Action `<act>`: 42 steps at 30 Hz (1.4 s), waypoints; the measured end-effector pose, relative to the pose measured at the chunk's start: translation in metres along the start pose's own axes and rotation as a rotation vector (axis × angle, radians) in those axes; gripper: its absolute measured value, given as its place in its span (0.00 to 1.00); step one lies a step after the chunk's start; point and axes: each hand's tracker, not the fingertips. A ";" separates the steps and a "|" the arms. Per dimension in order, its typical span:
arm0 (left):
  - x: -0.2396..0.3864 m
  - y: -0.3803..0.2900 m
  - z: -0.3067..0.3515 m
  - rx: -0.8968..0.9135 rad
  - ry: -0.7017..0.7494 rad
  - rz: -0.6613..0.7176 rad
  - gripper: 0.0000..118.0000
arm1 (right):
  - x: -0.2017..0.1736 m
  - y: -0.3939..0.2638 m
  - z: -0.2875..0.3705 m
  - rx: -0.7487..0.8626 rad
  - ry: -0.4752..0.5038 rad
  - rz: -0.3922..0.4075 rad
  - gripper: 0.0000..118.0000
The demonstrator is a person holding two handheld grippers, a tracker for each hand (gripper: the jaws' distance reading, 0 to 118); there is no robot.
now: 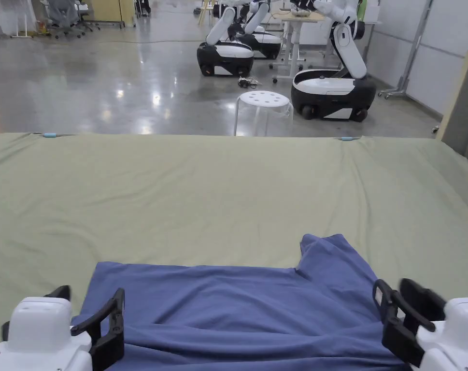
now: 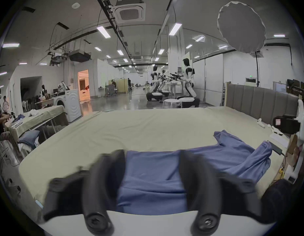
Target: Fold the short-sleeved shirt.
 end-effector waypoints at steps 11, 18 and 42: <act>-0.036 -0.003 -0.101 -0.312 0.043 -0.030 0.03 | -0.010 -0.009 -0.023 -0.073 0.062 0.004 0.07; -0.068 -0.021 -0.252 -0.575 0.107 -0.065 0.72 | -0.011 -0.017 -0.050 -0.148 0.075 -0.002 0.07; -0.043 0.020 -0.224 -0.434 -0.030 -0.050 0.05 | 0.126 -0.055 -0.337 -0.937 -0.179 -0.052 0.76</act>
